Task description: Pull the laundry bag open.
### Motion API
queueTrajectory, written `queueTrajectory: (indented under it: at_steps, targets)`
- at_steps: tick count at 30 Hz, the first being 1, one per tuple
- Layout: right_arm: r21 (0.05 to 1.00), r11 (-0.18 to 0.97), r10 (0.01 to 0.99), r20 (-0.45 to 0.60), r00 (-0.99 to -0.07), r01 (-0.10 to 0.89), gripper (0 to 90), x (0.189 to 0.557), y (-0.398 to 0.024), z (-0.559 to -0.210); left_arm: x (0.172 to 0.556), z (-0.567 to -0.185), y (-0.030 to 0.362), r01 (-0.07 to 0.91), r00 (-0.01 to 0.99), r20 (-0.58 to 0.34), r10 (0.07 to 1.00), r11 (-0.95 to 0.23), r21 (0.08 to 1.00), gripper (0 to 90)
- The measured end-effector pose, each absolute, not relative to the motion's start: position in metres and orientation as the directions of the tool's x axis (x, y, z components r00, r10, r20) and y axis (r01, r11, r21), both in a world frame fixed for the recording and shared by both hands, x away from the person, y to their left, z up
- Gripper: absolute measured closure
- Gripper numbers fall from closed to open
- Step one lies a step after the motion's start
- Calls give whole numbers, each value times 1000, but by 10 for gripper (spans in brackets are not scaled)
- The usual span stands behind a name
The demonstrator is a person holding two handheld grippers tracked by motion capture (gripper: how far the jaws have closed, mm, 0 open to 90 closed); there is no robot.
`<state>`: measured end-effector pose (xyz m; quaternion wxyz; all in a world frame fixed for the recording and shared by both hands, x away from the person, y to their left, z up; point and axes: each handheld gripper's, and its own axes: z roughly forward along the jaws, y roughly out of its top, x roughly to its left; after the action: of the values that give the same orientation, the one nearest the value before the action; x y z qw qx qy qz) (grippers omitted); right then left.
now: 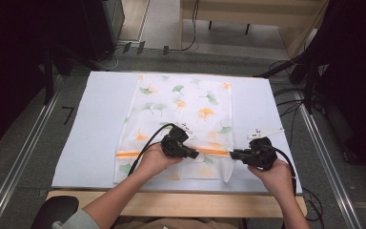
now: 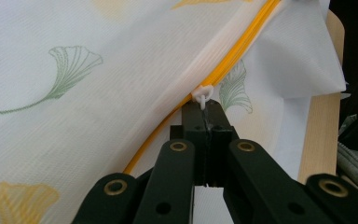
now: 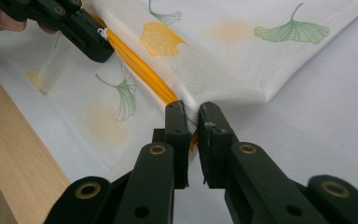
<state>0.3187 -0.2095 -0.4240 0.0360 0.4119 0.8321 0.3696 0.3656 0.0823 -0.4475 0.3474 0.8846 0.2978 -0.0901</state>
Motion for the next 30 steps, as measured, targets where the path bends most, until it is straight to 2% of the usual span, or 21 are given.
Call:
queueTrajectory:
  at_steps: [9,18,22,30]
  targets:
    - [642,394,715,236,-658,658,846,320,-210,-424,365,-448,102,616,786,-374,492,-574,539,900]
    - [642,393,714,238,-658,659,846,320,-210,-424,362,-443,106,628,778,-389,494,-571,529,900]
    - [640,400,713,233,-662,656,846,319,-208,-424,355,-441,105,583,809,-321,493,-604,543,900]
    - [637,402,719,225,-658,658,846,319,-208,-424,358,-446,107,601,797,-366,480,-573,558,900]
